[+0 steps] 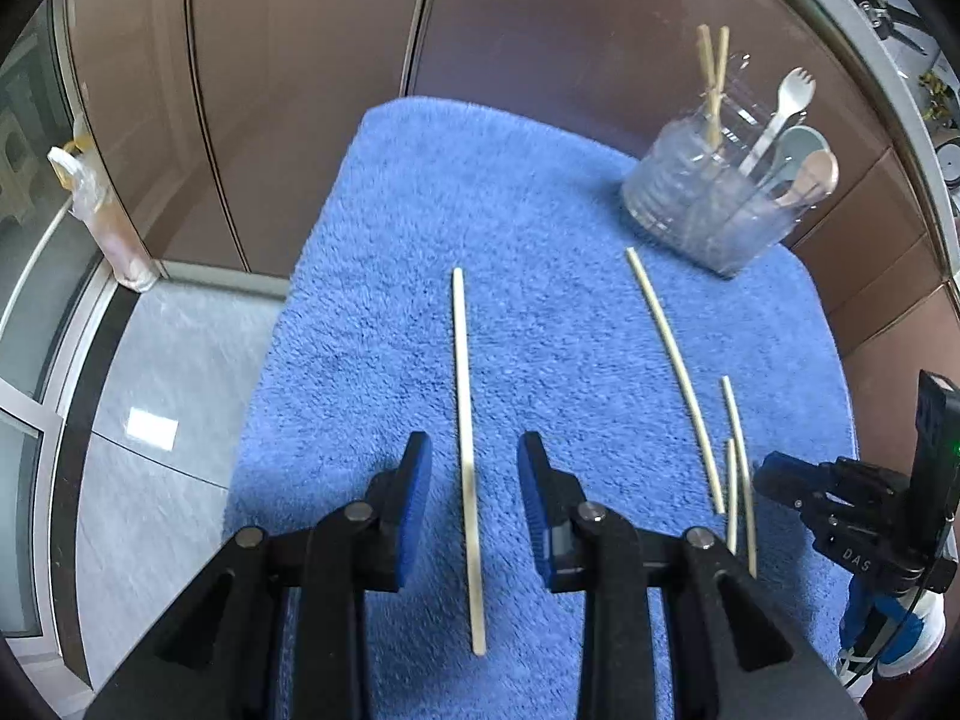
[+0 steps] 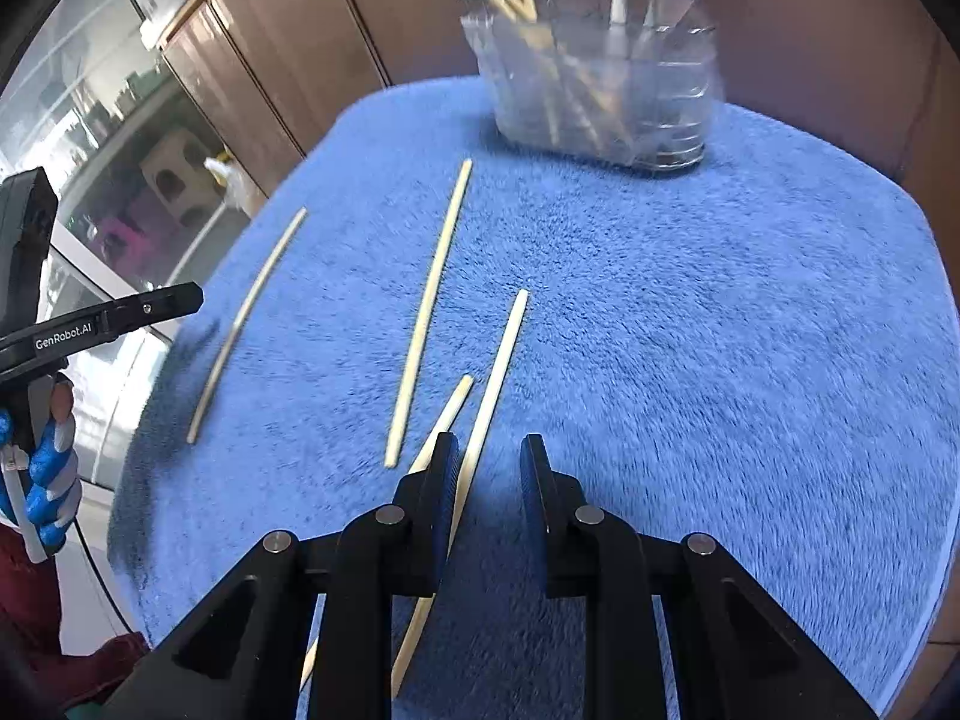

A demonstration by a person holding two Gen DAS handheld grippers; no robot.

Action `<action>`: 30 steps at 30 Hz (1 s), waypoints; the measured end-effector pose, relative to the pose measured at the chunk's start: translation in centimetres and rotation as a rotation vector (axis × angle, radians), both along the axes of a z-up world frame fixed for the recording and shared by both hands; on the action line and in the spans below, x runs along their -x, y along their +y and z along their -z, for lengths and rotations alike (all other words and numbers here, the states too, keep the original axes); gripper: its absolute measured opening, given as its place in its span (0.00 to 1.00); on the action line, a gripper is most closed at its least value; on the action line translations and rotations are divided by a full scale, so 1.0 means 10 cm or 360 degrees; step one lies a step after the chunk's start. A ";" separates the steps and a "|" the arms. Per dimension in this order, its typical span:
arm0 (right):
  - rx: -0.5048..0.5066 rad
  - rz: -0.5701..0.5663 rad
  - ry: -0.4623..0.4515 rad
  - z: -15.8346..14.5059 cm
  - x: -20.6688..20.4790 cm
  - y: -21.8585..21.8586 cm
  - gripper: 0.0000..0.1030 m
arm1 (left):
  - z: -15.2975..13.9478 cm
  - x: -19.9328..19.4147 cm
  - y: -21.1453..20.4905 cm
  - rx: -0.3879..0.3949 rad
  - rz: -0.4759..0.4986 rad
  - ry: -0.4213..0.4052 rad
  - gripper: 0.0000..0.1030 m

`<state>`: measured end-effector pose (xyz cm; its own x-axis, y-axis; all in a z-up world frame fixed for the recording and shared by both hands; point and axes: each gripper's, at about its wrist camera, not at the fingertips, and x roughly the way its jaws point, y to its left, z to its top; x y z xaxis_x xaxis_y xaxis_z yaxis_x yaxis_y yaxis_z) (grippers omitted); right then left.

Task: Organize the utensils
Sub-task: 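Withdraw both open tools back over the chopsticks on the towel, then grasp a chopstick with the left tool while the right tool grasps another chopstick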

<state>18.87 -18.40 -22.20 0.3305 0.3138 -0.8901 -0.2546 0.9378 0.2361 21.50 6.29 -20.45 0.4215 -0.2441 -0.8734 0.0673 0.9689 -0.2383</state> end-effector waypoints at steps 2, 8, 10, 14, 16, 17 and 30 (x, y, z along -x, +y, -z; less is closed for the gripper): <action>0.0028 -0.0024 0.0024 0.04 -0.05 0.04 0.20 | 0.08 -0.06 -0.01 0.0001 0.0010 0.0032 0.28; 0.0099 -0.0074 0.0074 0.13 -0.21 0.12 0.20 | 0.22 -0.22 -0.07 -0.0001 0.0036 0.0114 0.27; 0.0128 -0.0095 0.0095 0.15 -0.27 0.15 0.19 | 0.25 -0.30 -0.08 0.0007 0.0047 0.0149 0.27; 0.0164 -0.0133 0.0153 0.17 -0.40 0.21 0.14 | 0.29 -0.42 -0.09 0.0003 0.0064 0.0207 0.26; 0.0171 -0.0148 0.0178 0.17 -0.43 0.23 0.12 | 0.30 -0.48 -0.11 -0.0008 0.0075 0.0229 0.25; 0.0180 -0.0160 0.0193 0.17 -0.46 0.24 0.10 | 0.31 -0.50 -0.12 -0.0019 0.0081 0.0235 0.24; 0.0357 -0.0389 0.0312 0.20 -0.50 0.36 0.06 | 0.34 -0.67 -0.20 -0.0150 0.0159 0.0349 0.11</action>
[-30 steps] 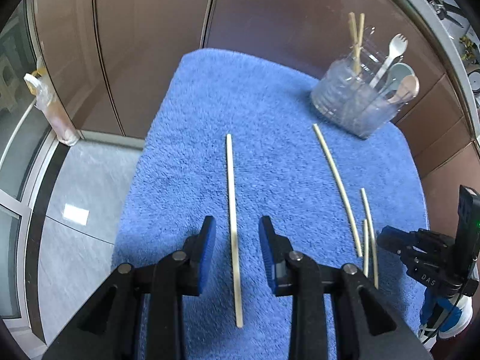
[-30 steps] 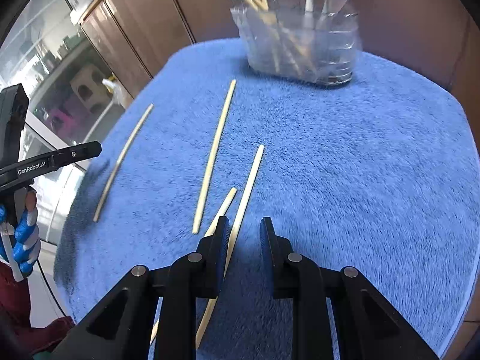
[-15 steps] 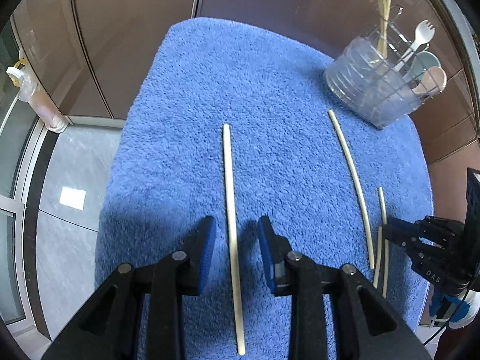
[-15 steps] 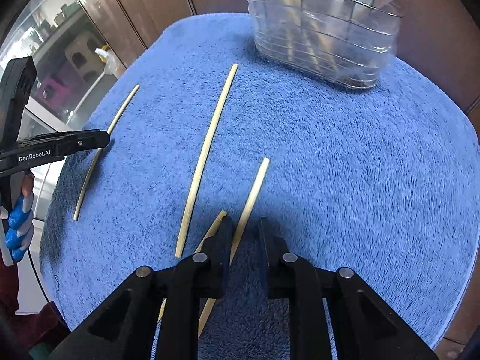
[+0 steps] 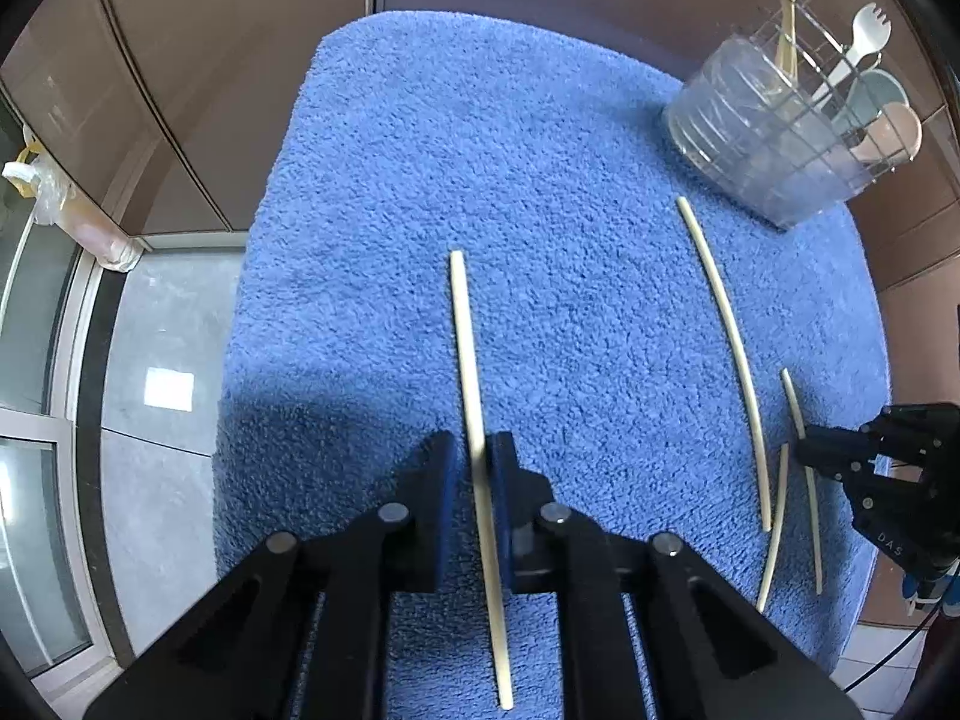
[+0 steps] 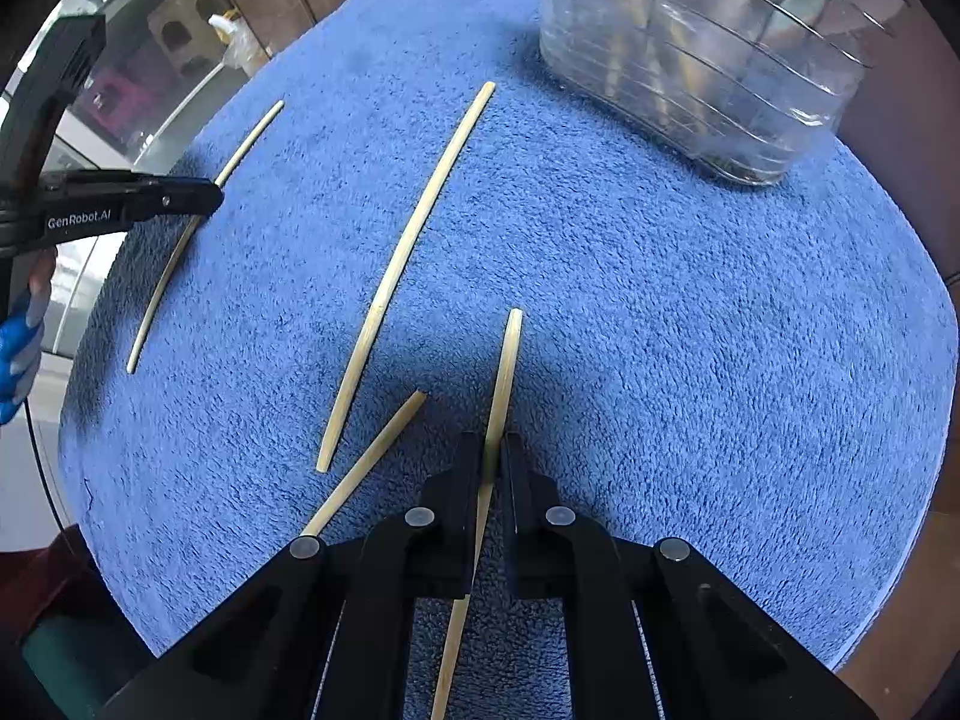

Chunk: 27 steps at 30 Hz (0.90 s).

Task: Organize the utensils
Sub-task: 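Grasp a chopstick with the left tool while the right tool grasps another chopstick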

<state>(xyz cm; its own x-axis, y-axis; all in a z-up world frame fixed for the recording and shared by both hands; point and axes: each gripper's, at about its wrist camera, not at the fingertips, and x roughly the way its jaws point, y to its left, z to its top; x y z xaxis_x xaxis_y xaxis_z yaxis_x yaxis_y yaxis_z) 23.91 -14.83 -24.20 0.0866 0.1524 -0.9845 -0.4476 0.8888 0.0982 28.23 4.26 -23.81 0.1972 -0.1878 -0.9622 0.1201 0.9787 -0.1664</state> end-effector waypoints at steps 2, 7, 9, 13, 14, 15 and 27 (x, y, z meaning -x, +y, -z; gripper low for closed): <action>0.0012 -0.0009 0.0003 0.01 -0.05 0.08 0.07 | 0.00 -0.02 -0.03 -0.0026 0.0011 0.0007 0.11; -0.0017 0.0005 0.0014 0.02 -0.15 0.16 0.07 | 0.00 -0.03 -0.03 -0.0018 0.0003 0.0004 0.11; -0.0050 0.0026 0.0015 0.04 -0.19 0.13 0.09 | 0.00 -0.01 -0.01 -0.0008 -0.0006 0.0004 0.11; -0.0123 0.0052 -0.0003 -0.09 -0.22 -0.10 0.16 | 0.01 -0.02 -0.01 -0.0004 -0.0005 -0.0001 0.11; -0.0134 0.0046 -0.0012 -0.12 -0.19 -0.09 0.16 | 0.01 -0.01 -0.01 -0.0004 -0.0004 -0.0003 0.11; -0.0145 0.0045 -0.0022 -0.15 -0.17 -0.08 0.16 | 0.01 -0.01 0.00 -0.0003 -0.0004 -0.0004 0.11; -0.0136 0.0064 0.0090 -0.10 -0.07 0.15 0.16 | 0.02 0.01 0.08 0.0045 0.0008 -0.0017 0.11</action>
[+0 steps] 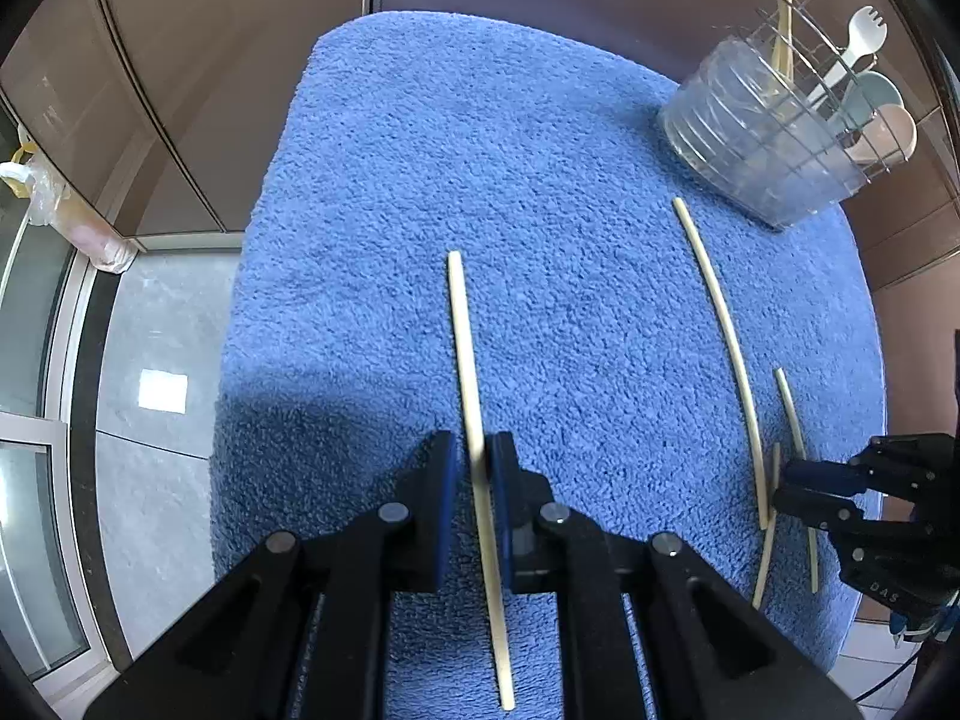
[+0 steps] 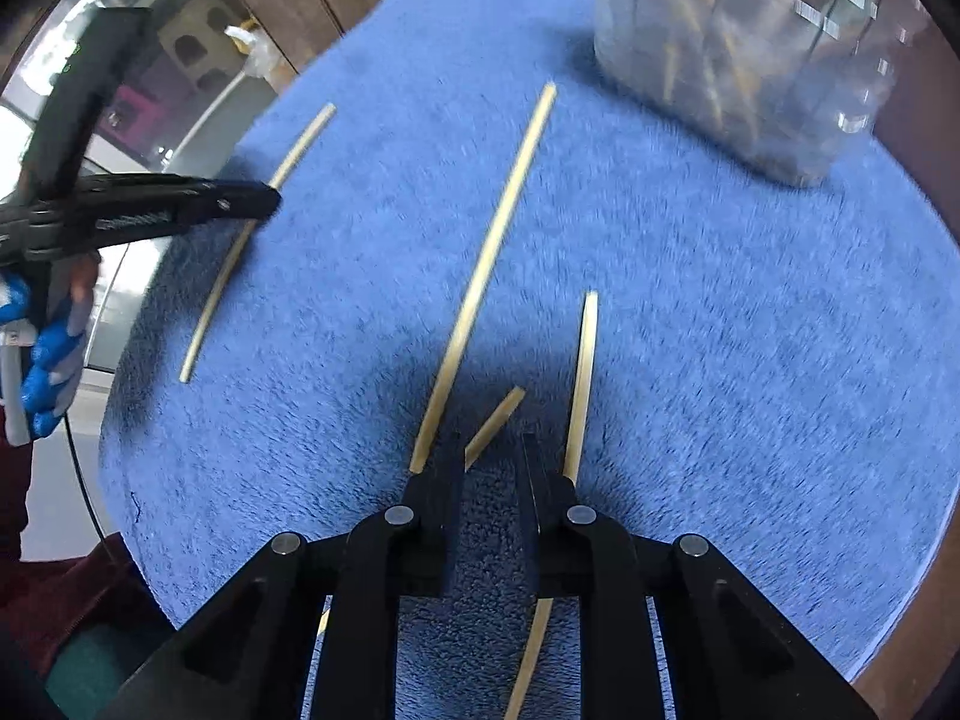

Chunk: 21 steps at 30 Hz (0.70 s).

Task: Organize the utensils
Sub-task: 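Grasp a chopstick with the left tool while the right tool grasps another chopstick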

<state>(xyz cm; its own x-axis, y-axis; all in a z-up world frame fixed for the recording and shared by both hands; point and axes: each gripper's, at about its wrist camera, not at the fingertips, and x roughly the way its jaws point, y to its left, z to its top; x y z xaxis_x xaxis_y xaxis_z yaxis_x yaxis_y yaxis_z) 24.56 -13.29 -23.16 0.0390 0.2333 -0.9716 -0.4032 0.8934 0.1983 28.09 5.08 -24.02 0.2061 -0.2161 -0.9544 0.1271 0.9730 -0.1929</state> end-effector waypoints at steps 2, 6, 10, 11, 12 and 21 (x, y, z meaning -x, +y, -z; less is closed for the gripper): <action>-0.0027 0.0040 0.0029 0.03 -0.06 0.01 0.16 | 0.00 -0.01 -0.02 -0.0020 0.0012 0.0003 0.11; 0.0053 0.0030 0.0021 0.07 -0.14 0.24 0.16 | -0.01 -0.03 -0.11 -0.0093 0.0039 0.0004 0.11; 0.0104 0.0020 0.0026 0.08 -0.13 0.45 0.15 | -0.01 -0.03 -0.17 -0.0158 0.0025 -0.0005 0.06; 0.0084 0.0035 0.0039 0.10 -0.09 0.48 0.13 | -0.01 -0.03 -0.17 -0.0161 0.0019 -0.0008 0.06; 0.0044 0.0057 0.0058 0.09 -0.09 0.47 0.11 | -0.01 -0.02 -0.16 -0.0164 0.0015 -0.0014 0.05; -0.0167 0.0095 -0.0017 -0.08 0.23 0.04 0.05 | -0.13 0.20 -0.14 -0.0147 -0.0044 -0.0101 0.04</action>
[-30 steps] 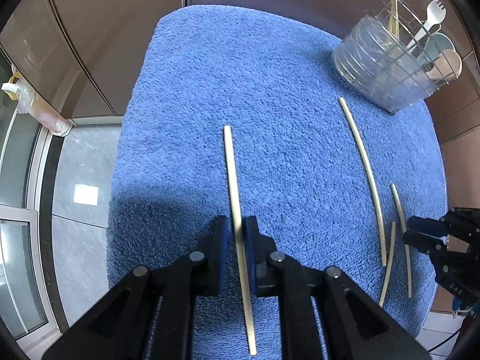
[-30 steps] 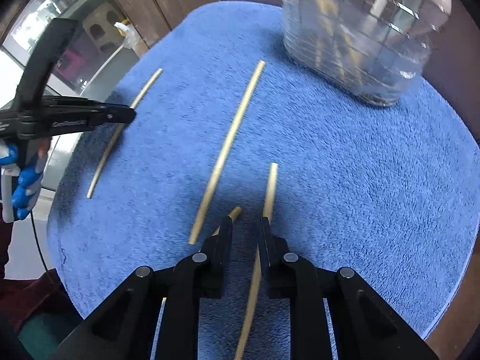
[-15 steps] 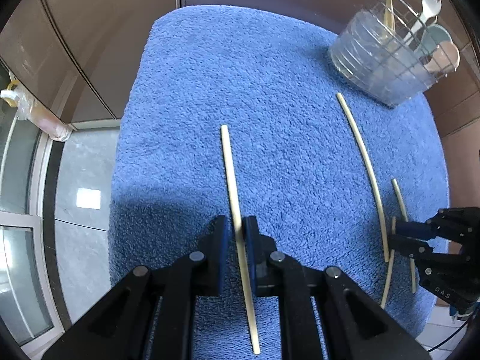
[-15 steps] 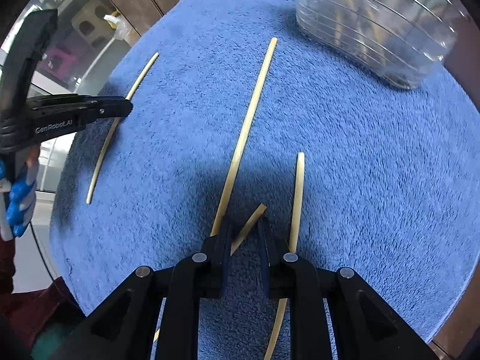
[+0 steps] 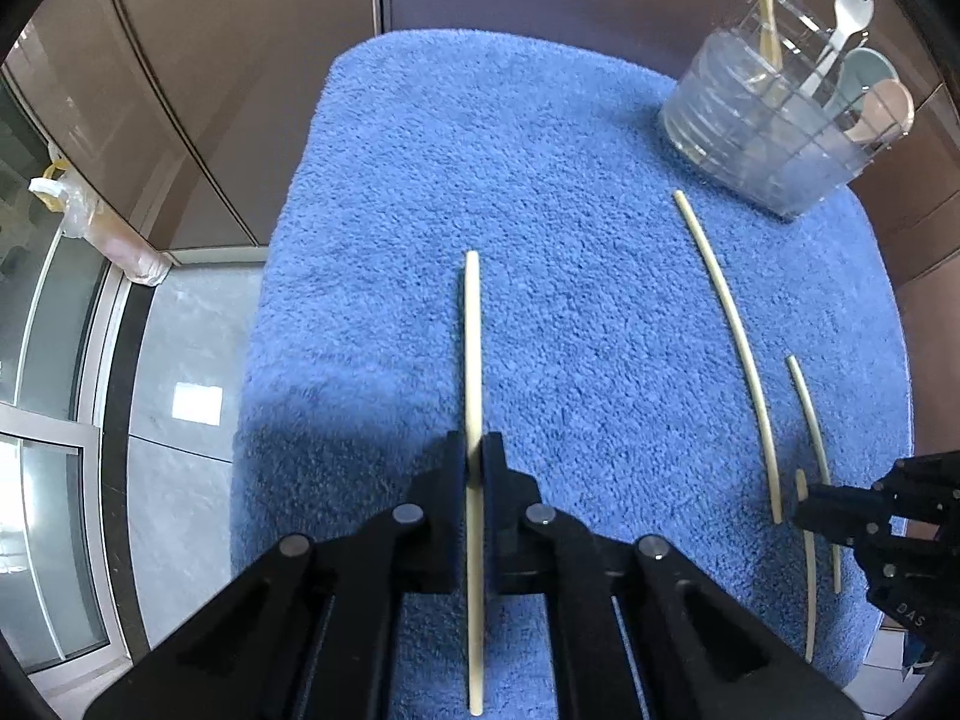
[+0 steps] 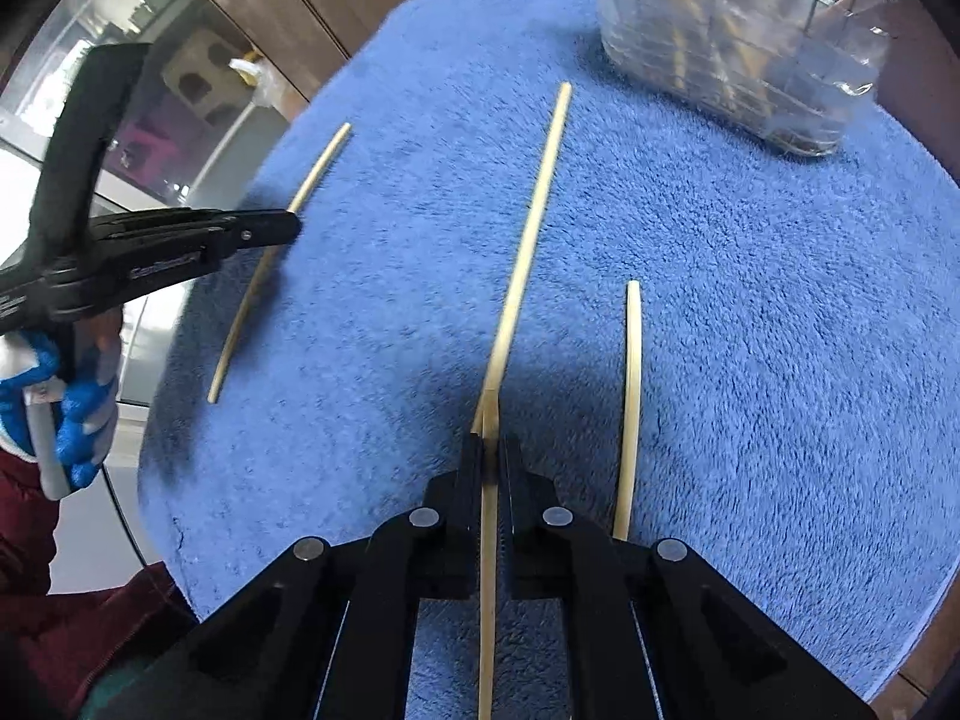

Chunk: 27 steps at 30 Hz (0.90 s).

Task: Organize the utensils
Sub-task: 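Grasp a chopstick with the left tool while the right tool grasps another chopstick, then carry both chopsticks over the holder and release them inside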

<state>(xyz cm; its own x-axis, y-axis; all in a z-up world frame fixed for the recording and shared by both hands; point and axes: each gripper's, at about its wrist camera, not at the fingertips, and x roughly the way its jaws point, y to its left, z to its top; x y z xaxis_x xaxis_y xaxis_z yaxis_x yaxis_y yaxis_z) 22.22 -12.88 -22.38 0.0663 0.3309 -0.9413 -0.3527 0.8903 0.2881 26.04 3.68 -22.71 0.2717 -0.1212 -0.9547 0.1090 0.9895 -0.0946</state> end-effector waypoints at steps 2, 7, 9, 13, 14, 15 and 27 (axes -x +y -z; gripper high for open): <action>-0.0035 0.0005 -0.0044 -0.10 0.12 -0.08 0.05 | -0.06 0.10 0.04 0.0018 -0.0011 -0.0034 0.04; -0.0144 0.0021 -0.0247 -0.38 0.50 -0.30 0.05 | -0.35 0.35 0.15 0.0134 -0.0057 -0.0178 0.04; -0.0197 0.0028 -0.0364 -0.55 0.69 -0.34 0.05 | -0.53 0.48 0.20 0.0180 -0.0080 -0.0281 0.04; -0.0289 0.0070 -0.0572 -0.76 1.00 -0.48 0.05 | -0.85 0.73 0.30 0.0281 -0.0092 -0.0471 0.04; -0.0299 0.0081 -0.0607 -0.80 1.02 -0.49 0.05 | -0.94 0.82 0.30 0.0291 -0.0092 -0.0525 0.04; -0.0314 0.0094 -0.0653 -0.85 1.11 -0.53 0.05 | -1.01 0.91 0.29 0.0300 -0.0091 -0.0575 0.04; -0.0355 0.0186 -0.1060 -1.50 1.95 -0.75 0.05 | -1.73 1.57 0.08 0.0328 -0.0062 -0.0998 0.04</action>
<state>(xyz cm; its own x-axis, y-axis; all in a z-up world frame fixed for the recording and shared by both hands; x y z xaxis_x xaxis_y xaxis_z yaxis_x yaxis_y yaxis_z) 2.75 -20.38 -7.38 0.6509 0.4663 -0.5991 -0.4227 0.8781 0.2242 10.36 4.46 -5.40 0.7767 -0.2632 -0.5722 0.1695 0.9623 -0.2126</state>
